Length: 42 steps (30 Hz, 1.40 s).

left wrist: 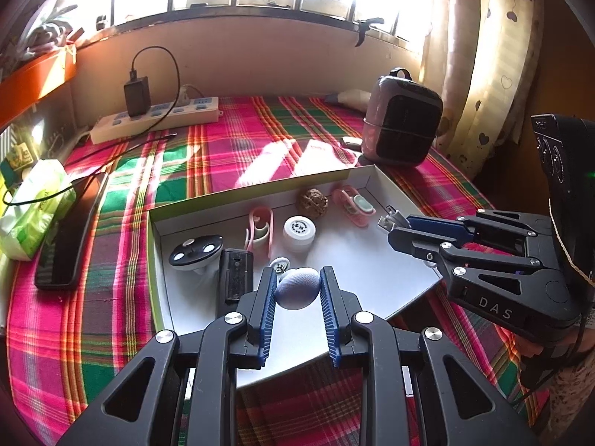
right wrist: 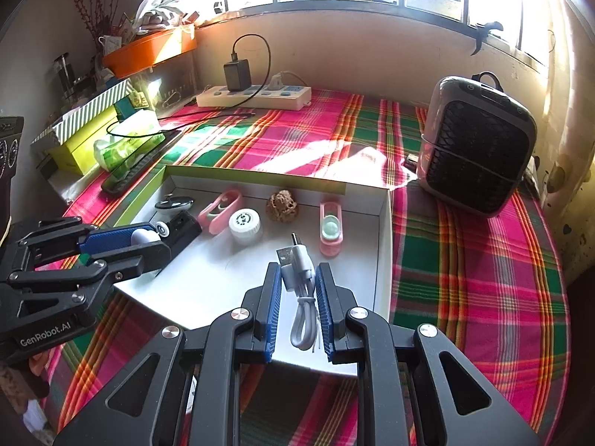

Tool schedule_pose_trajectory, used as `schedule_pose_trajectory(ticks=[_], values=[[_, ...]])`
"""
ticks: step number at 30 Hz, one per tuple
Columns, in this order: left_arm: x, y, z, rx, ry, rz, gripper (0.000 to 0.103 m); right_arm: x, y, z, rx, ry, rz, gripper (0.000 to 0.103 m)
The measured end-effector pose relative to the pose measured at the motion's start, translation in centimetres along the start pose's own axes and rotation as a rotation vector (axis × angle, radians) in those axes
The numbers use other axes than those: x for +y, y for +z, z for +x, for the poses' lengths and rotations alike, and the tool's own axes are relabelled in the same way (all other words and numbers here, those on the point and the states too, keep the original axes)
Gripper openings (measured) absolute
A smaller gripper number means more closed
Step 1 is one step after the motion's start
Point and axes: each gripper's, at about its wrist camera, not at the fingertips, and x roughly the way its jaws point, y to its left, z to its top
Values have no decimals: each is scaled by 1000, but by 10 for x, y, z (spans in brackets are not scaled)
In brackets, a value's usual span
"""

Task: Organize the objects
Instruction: 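Lift the white knob in the left gripper and cable in the right gripper into the box, then lower and open the left gripper releasing the knob while the right gripper releases the cable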

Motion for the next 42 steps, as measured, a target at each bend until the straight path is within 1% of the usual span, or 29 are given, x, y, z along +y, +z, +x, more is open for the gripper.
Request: schedule_pose_trajectory(ticks=[9, 15, 27, 32, 42], values=[[0, 7, 19, 11, -2, 6, 22, -2, 11, 25, 39, 19, -1, 20], [1, 8, 31, 30, -1, 4, 22, -2, 12, 36, 59, 13, -14, 20], [5, 4, 47, 67, 9, -5, 22, -3, 13, 48, 78, -4, -23, 20], [5, 4, 49, 71, 7, -4, 22, -4, 12, 51, 82, -7, -18, 20], [6, 4, 52, 79, 10, -6, 22, -3, 9, 52, 83, 8, -26, 20]])
